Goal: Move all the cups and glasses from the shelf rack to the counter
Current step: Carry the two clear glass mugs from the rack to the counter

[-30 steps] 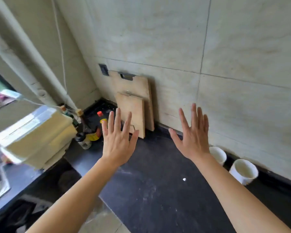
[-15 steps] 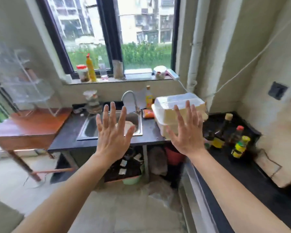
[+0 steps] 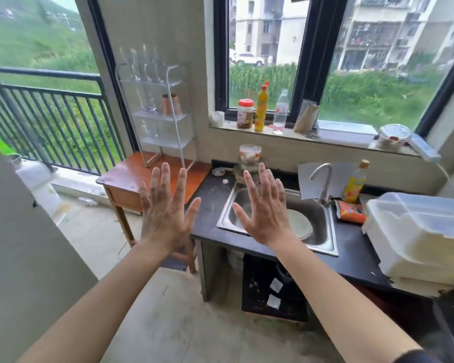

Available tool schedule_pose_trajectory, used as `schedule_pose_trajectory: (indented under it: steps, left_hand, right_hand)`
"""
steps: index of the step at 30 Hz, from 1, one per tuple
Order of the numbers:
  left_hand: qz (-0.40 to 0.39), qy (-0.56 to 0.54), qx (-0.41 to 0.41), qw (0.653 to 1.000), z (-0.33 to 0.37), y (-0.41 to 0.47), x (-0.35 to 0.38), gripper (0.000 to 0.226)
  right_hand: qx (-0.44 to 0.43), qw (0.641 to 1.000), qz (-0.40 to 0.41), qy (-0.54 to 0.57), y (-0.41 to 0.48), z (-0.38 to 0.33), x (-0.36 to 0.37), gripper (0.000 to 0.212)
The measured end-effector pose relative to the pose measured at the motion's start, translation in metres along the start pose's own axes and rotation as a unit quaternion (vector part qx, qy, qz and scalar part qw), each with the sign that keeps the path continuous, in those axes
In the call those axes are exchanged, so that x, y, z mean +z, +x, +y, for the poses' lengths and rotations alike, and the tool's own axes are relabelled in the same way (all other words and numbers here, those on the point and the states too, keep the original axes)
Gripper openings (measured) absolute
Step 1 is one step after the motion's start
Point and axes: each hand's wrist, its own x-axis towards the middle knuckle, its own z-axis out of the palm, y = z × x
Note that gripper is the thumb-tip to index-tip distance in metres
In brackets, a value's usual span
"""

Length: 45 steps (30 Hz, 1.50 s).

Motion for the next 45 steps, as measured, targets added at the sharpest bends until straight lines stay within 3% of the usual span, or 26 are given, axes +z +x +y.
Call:
schedule_pose_trajectory:
  steps: [8,19,26,31,37,45]
  left_hand:
    - [-0.014,0.029,-0.073,0.997,-0.096,0.075,0.055,0.078]
    - [-0.024,0.055,-0.178,0.982,-0.232,0.257,0.120,0.070]
    - [-0.034,0.031,-0.221,0.974,-0.306,0.315,0.158,0.069]
    - [-0.078,-0.004,-0.221,0.972,-0.365,0.374,0.210,0.070]
    - [-0.141,-0.098,-0.188,0.967,-0.450,0.462,0.289,0.072]
    - [-0.182,-0.247,-0.197,0.931,-0.524,0.558,0.351,0.075]
  right_hand:
    - [-0.034,0.997,-0.024,0.057,0.121,-0.021,0.112,0.081]
    - [-0.089,0.985,-0.092,0.118,0.360,-0.044,0.254,0.073]
    - [-0.080,0.977,-0.135,0.141,0.433,-0.066,0.316,0.069]
    - [-0.053,0.978,-0.137,0.147,0.481,-0.069,0.357,0.066]
    - [-0.016,0.985,-0.083,0.147,0.543,-0.082,0.401,0.053]
    - [0.077,0.974,-0.048,0.209,0.607,-0.140,0.448,0.043]
